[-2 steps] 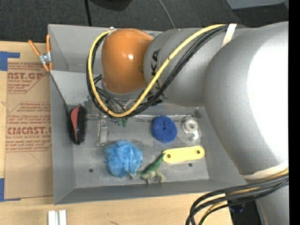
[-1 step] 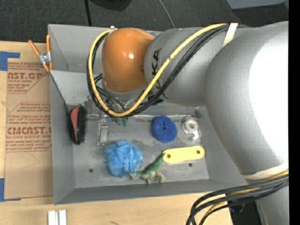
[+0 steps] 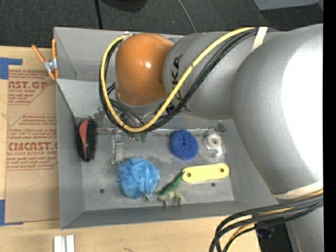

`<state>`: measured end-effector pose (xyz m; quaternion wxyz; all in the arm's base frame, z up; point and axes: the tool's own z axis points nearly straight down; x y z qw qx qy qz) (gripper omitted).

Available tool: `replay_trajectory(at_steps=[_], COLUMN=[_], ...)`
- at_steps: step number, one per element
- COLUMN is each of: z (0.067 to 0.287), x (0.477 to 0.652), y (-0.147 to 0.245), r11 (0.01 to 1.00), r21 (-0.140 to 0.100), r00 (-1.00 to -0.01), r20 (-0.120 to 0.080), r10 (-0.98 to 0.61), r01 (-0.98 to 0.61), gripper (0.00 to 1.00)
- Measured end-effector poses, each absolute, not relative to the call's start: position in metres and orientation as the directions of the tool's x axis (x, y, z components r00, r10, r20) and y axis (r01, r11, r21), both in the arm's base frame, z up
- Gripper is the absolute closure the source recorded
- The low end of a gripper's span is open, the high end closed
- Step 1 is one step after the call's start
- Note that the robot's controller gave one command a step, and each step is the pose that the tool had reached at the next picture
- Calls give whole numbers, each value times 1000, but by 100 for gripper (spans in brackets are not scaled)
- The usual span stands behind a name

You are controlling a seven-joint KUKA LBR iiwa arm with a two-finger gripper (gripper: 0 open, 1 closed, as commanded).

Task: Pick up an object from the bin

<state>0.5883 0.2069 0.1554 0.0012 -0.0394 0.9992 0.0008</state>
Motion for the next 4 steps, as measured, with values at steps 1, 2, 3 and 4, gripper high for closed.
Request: replay_trajectory(at_steps=[1,2,3,4], z=[118,99,95,77], x=[574,563,548,536], y=[187,166,130,114], r11=[992,993,998,1000], r21=[3,3,5,4], r00=[-992,-993,-998,-1000], r20=[0,-2,-2,-3], r10=[-127,-117,-68,27], r01=[-127,-117,-68,27], gripper=[0,0,0,0])
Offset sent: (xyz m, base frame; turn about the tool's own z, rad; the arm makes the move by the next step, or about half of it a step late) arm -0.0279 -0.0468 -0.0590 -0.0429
